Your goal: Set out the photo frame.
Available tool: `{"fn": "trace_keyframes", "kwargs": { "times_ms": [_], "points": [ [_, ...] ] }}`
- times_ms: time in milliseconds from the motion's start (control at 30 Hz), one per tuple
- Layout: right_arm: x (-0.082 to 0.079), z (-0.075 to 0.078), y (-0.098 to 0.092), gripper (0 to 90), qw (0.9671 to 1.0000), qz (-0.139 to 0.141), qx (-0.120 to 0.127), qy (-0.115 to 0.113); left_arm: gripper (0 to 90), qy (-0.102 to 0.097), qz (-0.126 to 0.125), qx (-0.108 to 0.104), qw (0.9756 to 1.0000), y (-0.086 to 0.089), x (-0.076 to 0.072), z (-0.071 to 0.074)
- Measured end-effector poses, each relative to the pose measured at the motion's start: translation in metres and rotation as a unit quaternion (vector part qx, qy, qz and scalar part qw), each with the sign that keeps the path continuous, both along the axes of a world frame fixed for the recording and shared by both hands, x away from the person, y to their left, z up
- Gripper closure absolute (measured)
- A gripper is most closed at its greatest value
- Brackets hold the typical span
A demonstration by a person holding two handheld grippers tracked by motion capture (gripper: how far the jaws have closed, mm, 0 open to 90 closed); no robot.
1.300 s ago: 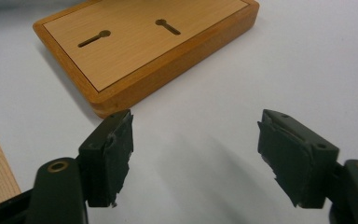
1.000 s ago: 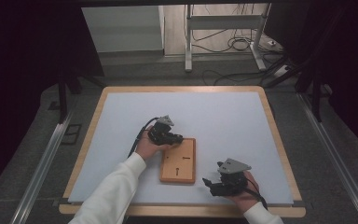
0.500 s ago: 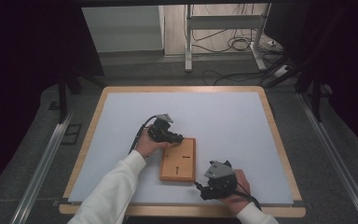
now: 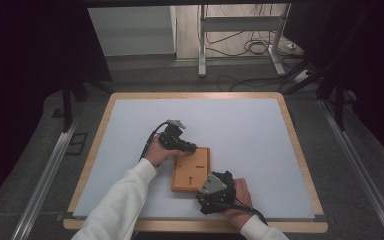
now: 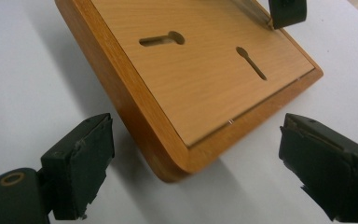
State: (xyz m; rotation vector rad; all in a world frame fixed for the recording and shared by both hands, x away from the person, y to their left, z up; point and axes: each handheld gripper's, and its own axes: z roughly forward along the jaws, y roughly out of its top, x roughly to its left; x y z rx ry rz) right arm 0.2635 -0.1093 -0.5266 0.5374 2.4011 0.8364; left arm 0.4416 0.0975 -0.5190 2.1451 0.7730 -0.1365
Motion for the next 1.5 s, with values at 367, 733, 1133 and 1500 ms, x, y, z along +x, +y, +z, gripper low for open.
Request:
{"fn": "trace_keyframes", "kwargs": {
  "times_ms": [367, 733, 1133, 1500],
  "points": [
    [-0.002, 0.000, 0.010, 15.2, 0.9967, 0.006, -0.027, -0.076, 83.5, -0.009, 0.007, 0.008, 0.9999, -0.001, 0.000, 0.001],
    [0.002, 0.020, 0.013, 32.2, 0.9961, 0.035, -0.016, -0.079, 83.1, -0.028, 0.021, 0.020, 0.9992, -0.005, -0.002, 0.003],
    [0.006, 0.028, 0.011, 38.0, 0.9960, 0.043, -0.009, -0.079, 69.9, -0.037, 0.023, 0.009, 0.9990, -0.005, -0.004, 0.003],
    [0.007, 0.029, 0.008, 39.2, 0.9959, 0.042, -0.009, -0.079, 35.8, -0.082, 0.086, -0.004, 0.9930, 0.027, -0.022, 0.014]
  ]
}}
